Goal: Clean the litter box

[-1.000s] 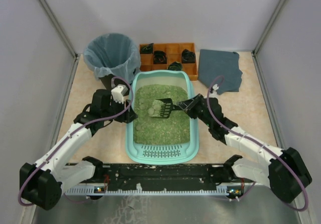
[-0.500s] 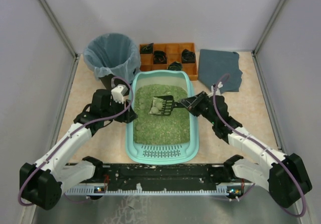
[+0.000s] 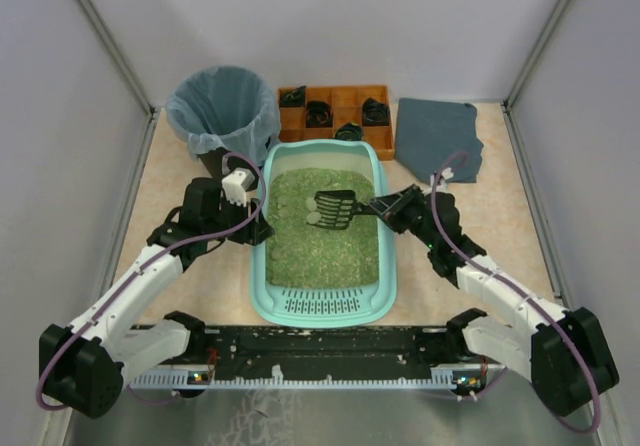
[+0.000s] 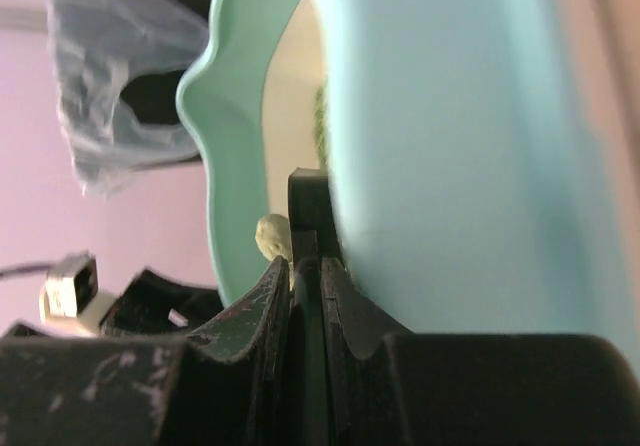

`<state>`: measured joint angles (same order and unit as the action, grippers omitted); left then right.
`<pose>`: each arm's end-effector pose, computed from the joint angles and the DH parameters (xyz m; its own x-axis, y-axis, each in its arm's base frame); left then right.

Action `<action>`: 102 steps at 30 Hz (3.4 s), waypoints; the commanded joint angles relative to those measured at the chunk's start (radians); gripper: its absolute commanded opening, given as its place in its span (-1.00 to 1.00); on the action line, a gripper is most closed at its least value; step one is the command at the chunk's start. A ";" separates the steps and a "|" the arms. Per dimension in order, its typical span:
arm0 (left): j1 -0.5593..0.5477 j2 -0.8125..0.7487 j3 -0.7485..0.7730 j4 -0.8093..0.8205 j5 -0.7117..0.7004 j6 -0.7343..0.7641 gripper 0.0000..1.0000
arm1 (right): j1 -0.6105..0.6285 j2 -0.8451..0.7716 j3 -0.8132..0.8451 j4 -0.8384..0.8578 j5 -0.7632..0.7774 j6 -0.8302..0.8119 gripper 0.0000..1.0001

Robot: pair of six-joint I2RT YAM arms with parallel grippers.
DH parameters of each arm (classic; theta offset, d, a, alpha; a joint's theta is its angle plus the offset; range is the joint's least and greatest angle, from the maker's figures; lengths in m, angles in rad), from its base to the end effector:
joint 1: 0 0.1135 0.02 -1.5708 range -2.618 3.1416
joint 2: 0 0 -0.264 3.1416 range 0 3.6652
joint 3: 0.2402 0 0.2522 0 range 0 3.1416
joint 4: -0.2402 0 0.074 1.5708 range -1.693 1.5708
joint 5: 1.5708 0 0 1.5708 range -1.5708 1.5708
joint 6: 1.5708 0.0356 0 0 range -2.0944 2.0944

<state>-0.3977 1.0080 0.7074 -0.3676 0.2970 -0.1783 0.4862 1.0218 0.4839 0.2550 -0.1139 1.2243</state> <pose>0.1948 -0.0931 0.2546 -0.6654 0.0956 -0.7403 0.4716 0.8226 -0.3177 0.2000 0.1103 0.2342 -0.6112 0.7339 -0.2963 0.0417 0.4037 0.9140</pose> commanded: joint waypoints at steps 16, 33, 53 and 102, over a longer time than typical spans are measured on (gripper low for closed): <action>-0.010 0.003 0.018 0.000 0.027 0.010 0.18 | -0.025 -0.049 0.025 0.114 -0.035 0.040 -1.00; -0.011 -0.016 0.010 0.010 0.021 0.010 0.18 | 0.011 0.006 -0.003 0.256 -0.061 0.125 -1.00; -0.015 -0.038 0.006 0.014 0.041 0.020 0.26 | -0.006 -0.055 -0.036 0.236 -0.025 0.194 -1.00; -0.013 -0.114 -0.006 0.016 -0.050 0.009 0.36 | 0.021 0.532 0.933 -0.056 -0.007 0.109 -1.00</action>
<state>-0.4042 0.9157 0.7074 -0.3664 0.2466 -0.1642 0.4889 1.5043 1.2655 0.1913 -0.1158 1.3632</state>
